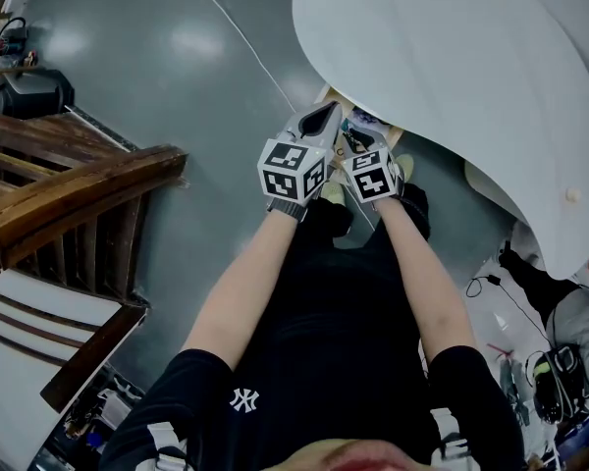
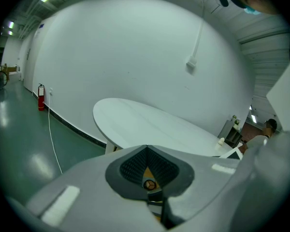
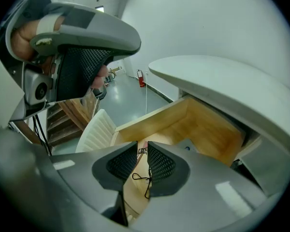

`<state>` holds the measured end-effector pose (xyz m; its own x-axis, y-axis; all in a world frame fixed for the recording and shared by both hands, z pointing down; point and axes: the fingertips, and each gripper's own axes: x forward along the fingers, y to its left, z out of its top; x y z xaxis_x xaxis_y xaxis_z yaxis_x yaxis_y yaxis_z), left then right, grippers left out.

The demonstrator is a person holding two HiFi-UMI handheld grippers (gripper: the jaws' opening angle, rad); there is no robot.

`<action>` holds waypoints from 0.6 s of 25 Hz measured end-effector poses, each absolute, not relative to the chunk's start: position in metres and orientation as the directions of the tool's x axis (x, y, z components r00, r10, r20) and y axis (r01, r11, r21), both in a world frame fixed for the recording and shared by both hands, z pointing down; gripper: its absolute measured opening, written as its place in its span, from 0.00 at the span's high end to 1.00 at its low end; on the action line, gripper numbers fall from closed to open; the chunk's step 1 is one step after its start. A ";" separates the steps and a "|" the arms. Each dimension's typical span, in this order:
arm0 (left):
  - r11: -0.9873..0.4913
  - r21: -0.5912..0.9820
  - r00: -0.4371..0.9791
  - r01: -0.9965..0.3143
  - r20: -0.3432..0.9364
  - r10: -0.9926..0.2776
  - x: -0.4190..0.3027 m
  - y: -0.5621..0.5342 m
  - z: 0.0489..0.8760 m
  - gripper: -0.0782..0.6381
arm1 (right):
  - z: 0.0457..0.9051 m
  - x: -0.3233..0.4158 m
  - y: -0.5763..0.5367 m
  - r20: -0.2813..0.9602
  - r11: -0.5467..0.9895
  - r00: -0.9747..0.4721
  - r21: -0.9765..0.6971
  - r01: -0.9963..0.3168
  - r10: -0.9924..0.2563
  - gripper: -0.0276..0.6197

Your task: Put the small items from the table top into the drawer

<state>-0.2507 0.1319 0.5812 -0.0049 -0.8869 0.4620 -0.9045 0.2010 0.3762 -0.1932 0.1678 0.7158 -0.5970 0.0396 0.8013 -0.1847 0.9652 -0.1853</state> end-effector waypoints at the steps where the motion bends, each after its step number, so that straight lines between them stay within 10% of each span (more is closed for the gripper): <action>1: 0.200 0.376 -0.004 -0.905 0.462 -0.887 -0.251 0.132 0.582 0.89 | 0.720 -0.193 0.169 0.806 0.964 -0.589 -0.192 -0.183 0.049 0.80; 15: 0.136 0.385 0.064 -0.913 0.462 -0.885 -0.221 0.121 0.558 0.89 | 0.664 -0.165 0.159 0.773 0.954 -0.635 -0.187 -0.234 -0.004 0.87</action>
